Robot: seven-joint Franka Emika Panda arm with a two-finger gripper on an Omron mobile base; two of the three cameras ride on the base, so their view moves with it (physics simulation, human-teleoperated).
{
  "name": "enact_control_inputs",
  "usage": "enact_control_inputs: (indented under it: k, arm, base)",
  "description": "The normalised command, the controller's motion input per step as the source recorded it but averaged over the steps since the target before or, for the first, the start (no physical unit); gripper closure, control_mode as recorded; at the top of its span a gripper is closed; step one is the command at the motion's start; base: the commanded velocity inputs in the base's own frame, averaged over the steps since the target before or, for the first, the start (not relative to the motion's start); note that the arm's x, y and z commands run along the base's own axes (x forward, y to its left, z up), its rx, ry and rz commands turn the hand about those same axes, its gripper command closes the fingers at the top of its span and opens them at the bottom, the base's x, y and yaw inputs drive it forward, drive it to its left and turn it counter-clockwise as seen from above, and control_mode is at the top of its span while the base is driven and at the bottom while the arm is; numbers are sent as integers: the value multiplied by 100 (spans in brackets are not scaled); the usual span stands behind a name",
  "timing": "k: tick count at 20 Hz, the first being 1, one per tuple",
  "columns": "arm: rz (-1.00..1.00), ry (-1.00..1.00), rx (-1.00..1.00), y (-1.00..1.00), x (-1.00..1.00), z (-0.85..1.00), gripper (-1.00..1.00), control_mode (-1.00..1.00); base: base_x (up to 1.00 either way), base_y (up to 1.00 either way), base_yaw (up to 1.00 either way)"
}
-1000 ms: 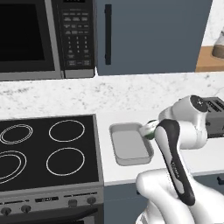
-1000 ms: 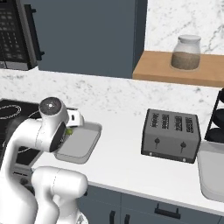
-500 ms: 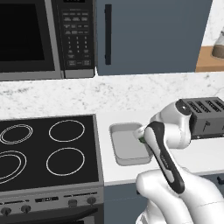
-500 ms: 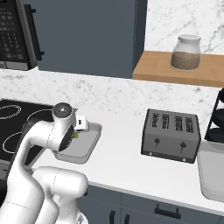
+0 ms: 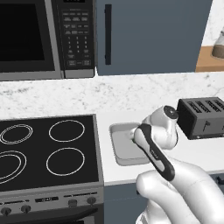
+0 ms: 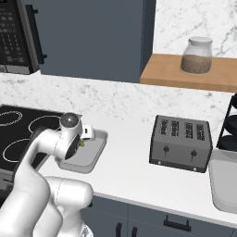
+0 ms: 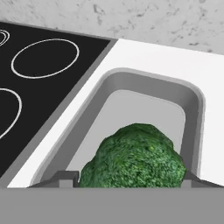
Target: Place one broccoli and one chicken drumstick in each tupperware on the nearby counter, to pack two identical lunches.
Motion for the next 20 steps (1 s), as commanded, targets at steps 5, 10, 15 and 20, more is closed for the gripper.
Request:
enact_control_inputs:
  k: [5,10,15,20]
  arm:
    - [0,0,0,11,44,-23,100,-100]
    - [0,0,0,4,41,-31,100,-100]
    - [0,0,0,0,32,-26,-100,-100]
    - [0,0,0,8,18,0,-100,-100]
  base:
    - [0,0,0]
    - [0,0,0]
    - [0,0,0]
    - [0,0,0]
